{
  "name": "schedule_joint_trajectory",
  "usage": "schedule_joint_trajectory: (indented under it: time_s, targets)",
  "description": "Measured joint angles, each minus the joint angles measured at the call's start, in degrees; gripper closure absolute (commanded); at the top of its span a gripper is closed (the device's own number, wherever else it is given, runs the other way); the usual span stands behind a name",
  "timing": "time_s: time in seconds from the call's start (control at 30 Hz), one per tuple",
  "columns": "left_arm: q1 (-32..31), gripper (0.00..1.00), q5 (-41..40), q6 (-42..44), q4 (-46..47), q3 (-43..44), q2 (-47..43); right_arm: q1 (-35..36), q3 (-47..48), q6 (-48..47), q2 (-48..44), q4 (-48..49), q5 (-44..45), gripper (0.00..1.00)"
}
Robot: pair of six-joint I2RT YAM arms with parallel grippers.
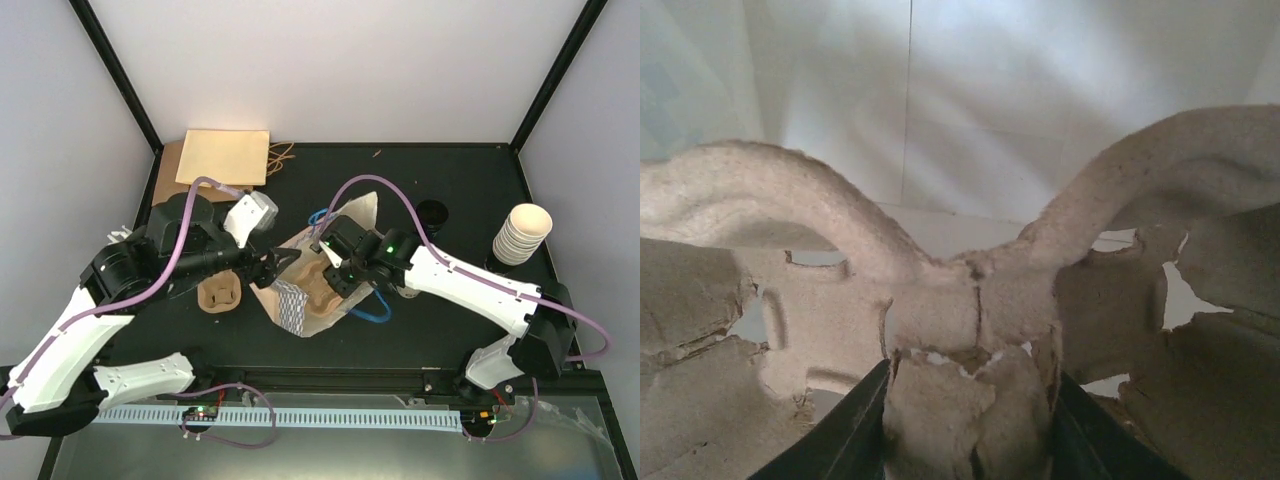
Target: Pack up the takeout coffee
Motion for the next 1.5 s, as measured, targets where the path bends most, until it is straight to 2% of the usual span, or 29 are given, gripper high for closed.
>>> schedule_joint_trajectory:
  time_s: [0.1, 0.17, 0.33, 0.5, 0.67, 1.13, 1.33, 1.5]
  targets:
    - [0.0, 0.11, -8.8, -1.2, -1.1, 0.1, -0.4, 0.0, 1.1, -0.2, 0.5, 0.0, 0.0, 0.66]
    - [0.0, 0.16, -11.3, -1.4, -2.0, 1.0, -0.2, 0.0, 1.7, -0.3, 0.6, 0.0, 0.1, 0.65]
    - [-0.7, 0.25, -4.3, 0.1, -1.6, 2.0, -0.8, -0.3, 3.7, -0.7, 1.9, -0.1, 0.7, 0.65]
    - [-5.2, 0.26, 3.0, 0.6, 1.2, -0.4, -0.8, -1.1, 7.5, -1.6, 5.7, -0.4, 0.8, 0.65]
    - [-8.9, 0.26, 4.3, 1.0, 4.1, -4.9, -1.3, -1.4, 9.0, -2.1, 7.7, -0.4, 0.6, 0.66]
    - [-9.3, 0.21, -12.7, -2.5, 2.9, -2.5, -4.8, -1.4, 1.9, -1.6, 8.5, 3.5, -1.6, 0.66]
    - [-7.5, 0.2, -18.2, -5.6, 0.5, -2.3, -3.3, -1.4, -1.2, -0.7, 8.5, 7.1, -1.6, 0.66]
    - [0.5, 0.2, -17.1, -8.2, -0.7, -3.1, -3.1, -1.4, -4.1, 0.0, 8.4, 10.4, -1.6, 0.66]
